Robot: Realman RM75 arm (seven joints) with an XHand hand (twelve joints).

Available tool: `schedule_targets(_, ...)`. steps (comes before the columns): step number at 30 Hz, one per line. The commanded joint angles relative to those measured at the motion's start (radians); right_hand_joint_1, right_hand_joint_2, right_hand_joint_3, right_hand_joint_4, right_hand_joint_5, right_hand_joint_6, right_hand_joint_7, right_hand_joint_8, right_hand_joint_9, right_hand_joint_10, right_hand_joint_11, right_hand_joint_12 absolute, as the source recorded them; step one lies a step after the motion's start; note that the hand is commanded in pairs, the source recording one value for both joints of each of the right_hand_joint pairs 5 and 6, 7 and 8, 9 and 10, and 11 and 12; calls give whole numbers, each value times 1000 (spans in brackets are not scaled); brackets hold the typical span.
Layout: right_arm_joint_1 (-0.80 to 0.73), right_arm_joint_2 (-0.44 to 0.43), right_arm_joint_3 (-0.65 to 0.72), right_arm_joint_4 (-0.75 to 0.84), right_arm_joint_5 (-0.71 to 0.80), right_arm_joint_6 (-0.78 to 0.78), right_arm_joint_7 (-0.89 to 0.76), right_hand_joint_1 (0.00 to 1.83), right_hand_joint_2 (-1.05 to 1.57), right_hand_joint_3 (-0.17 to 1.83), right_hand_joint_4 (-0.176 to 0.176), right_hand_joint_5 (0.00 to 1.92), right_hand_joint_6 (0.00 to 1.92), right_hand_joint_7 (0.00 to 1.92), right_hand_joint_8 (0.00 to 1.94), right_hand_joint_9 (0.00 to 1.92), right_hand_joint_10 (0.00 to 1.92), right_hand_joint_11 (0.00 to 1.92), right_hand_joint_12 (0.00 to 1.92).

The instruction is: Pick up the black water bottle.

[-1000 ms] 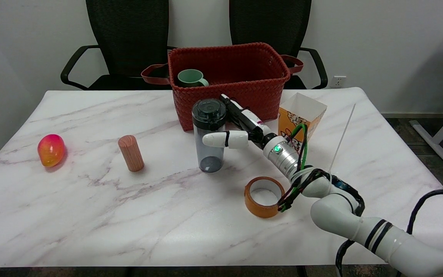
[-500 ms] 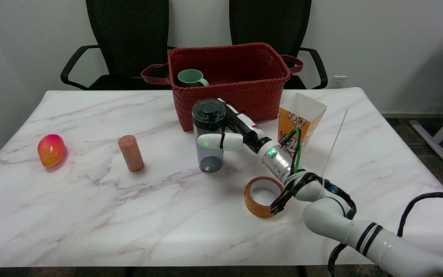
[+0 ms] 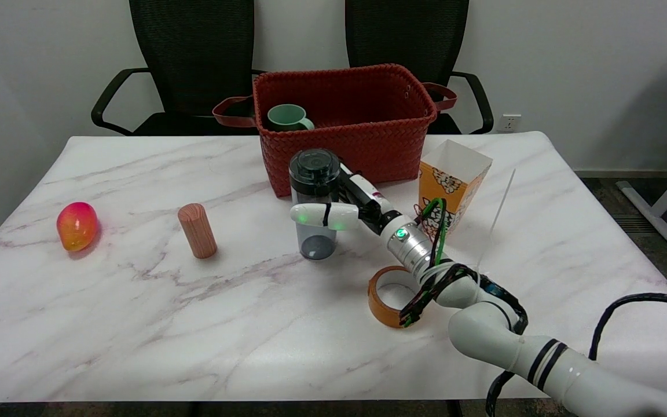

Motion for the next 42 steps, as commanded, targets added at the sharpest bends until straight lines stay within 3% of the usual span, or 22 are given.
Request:
schedule_targets(1, -9, -22, -16, -4, 1, 12, 12, 781, 536, -175, 0, 0, 0, 9, 9, 137, 137, 212, 212)
schedule_targets(23, -3, -50, -31, -48, 1, 73, 15, 817, 522, -175, 0, 0, 0, 130, 130, 248, 248, 299, 299)
schedule_targets(28, -2, -64, -31, -67, 1, 75, 58, 821, 553, -175, 0, 0, 0, 243, 243, 330, 330, 362, 362)
schedule_targets(33, -1, -65, -34, -73, 1, 75, 86, 840, 571, -175, 0, 161, 161, 396, 396, 412, 412, 359, 359)
schedule_targets(37, -1, -65, -34, -74, 1, 75, 86, 850, 597, -175, 0, 242, 242, 503, 503, 473, 473, 497, 497)
schedule_targets(40, -1, -65, -34, -73, 1, 75, 86, 851, 603, -175, 0, 290, 290, 673, 673, 582, 582, 549, 549)
schedule_targets(42, -1, -65, -33, -71, 1, 76, 86, 868, 607, -175, 0, 410, 410, 924, 924, 776, 776, 671, 671)
